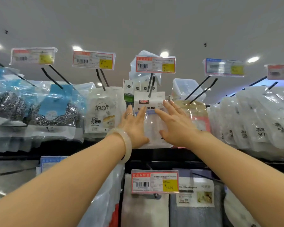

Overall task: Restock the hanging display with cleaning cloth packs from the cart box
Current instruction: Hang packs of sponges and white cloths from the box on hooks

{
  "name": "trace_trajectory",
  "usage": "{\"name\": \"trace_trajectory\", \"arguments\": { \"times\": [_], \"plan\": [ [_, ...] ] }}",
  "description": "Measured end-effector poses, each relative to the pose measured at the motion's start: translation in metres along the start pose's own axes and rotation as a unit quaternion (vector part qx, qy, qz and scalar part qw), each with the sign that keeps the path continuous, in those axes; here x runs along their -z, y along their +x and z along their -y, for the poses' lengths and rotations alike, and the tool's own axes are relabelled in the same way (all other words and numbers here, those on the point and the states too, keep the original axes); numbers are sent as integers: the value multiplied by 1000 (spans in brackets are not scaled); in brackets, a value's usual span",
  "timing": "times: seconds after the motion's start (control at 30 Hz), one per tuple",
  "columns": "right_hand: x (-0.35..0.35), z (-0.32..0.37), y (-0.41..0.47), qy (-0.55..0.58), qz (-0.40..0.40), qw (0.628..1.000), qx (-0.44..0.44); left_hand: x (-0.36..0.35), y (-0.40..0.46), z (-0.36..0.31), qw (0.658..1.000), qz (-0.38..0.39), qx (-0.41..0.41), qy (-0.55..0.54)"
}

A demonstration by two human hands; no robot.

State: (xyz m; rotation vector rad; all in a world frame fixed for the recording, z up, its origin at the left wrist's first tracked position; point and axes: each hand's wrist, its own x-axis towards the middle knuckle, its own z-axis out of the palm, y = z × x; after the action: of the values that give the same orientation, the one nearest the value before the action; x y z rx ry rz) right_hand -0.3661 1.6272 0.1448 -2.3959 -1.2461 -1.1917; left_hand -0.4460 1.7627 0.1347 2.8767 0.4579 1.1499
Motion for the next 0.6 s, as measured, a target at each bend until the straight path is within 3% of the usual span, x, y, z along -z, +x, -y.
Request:
{"name": "trace_trajectory", "arguments": {
  "times": [0.13,0.3,0.6],
  "plan": [
    [14,10,-24,7,15,1000,7,15,-31,-6,994,-15,-4,108],
    [21,42,-58,49,28,997,46,29,-84,-6,987,-18,10,160],
    [-12,172,-116,164,54,971,167,36,-247,73,961,64,166,213]
  ]
}}
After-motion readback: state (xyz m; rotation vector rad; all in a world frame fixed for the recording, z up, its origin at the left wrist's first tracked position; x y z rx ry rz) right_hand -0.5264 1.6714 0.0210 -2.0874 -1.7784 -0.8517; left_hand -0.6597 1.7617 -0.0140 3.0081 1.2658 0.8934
